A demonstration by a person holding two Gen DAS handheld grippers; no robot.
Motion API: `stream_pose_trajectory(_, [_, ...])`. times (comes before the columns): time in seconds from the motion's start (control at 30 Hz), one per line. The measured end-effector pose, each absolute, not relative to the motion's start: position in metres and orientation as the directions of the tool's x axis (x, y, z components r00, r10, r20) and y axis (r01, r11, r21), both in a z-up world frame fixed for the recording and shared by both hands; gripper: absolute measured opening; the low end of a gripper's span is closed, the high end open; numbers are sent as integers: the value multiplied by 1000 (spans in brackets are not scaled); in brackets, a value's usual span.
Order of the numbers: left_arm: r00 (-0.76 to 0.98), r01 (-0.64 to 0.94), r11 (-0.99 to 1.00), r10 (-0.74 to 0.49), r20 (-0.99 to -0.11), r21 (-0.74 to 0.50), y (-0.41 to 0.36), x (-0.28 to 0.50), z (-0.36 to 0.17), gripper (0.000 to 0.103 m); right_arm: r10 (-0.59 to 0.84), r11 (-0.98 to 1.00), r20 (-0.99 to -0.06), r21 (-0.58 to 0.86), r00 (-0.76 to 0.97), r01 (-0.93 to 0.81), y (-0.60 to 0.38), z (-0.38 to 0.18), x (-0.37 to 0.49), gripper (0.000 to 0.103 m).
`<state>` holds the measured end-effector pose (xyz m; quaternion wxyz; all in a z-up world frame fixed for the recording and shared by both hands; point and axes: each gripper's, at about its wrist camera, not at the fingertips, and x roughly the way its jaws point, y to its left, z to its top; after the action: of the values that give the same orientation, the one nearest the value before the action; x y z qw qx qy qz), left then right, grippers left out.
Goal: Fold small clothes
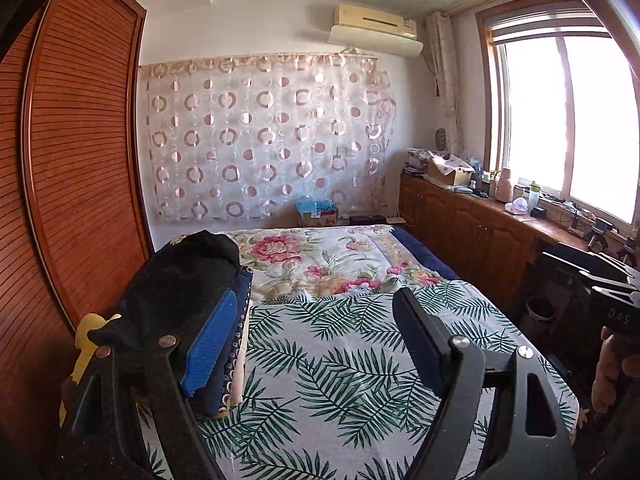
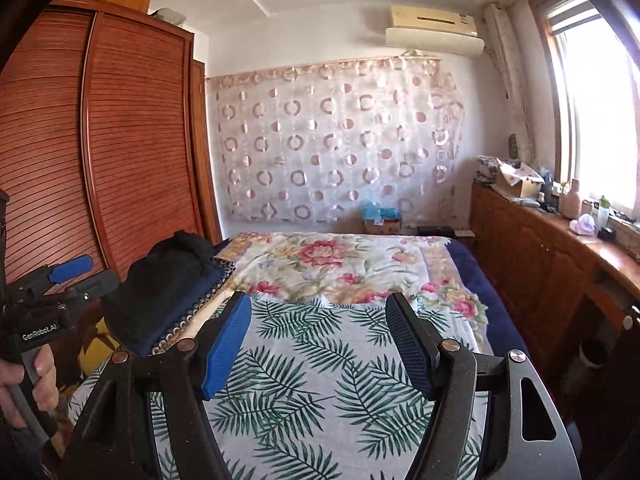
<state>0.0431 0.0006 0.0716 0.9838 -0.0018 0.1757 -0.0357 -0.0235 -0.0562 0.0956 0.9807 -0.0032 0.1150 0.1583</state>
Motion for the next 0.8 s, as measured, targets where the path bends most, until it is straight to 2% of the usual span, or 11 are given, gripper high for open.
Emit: stream_pose_trajectory(0.8, [937,38,999,-36,-349,-1,-1,38,72,81,299,954,-225,50,927,-296,-69,88,-6,72])
